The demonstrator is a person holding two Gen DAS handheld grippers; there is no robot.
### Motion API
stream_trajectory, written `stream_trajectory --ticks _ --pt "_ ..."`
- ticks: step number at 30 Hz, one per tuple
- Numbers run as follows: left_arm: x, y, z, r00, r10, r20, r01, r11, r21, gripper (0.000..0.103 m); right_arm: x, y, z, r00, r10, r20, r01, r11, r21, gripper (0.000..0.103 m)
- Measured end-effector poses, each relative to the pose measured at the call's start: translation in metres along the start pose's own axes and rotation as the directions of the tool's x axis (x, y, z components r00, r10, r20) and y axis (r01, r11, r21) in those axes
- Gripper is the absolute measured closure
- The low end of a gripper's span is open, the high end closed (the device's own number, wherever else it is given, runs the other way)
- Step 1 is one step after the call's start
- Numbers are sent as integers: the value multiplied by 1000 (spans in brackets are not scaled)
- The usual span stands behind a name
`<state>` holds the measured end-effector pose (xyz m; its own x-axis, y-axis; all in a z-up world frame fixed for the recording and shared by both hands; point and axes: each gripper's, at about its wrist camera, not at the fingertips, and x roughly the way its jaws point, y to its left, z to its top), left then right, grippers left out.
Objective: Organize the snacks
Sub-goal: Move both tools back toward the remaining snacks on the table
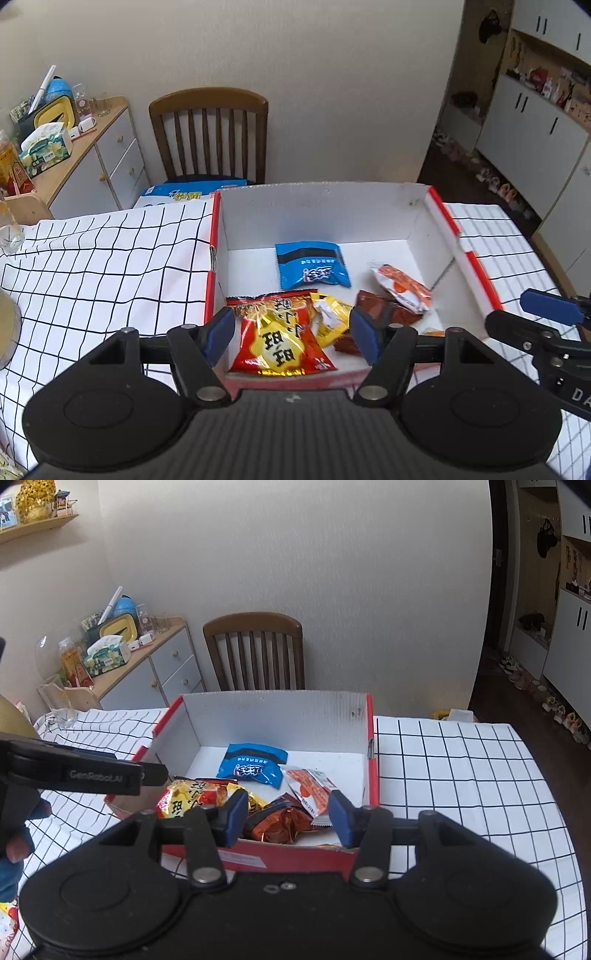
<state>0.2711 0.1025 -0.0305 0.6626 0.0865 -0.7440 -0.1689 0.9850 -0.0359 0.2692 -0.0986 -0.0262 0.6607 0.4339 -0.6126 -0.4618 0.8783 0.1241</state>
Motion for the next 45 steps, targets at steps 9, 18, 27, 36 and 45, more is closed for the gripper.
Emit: stream_trajectory --ticks 9,18,27,36,45 --pt "-35 -9 -14 999 -24 33 24 1000 0 35 -36 2 -3 998 18 54 -18 1000 -3 38" --pt "-65 -18 -26 996 -42 75 41 999 7 35 -61 1 -12 996 50 78 -50 999 2 30" --pt "-94 -24 -47 991 -51 124 49 999 20 25 -86 -1 -31 992 78 102 -81 997 19 19" --pt "-108 -26 -72 989 -55 136 54 998 13 24 -103 -4 -50 988 79 130 -81 997 15 7" --pt "-109 -23 -103 990 -40 133 39 999 5 17 -114 -12 -77 991 63 118 -66 997 25 0"
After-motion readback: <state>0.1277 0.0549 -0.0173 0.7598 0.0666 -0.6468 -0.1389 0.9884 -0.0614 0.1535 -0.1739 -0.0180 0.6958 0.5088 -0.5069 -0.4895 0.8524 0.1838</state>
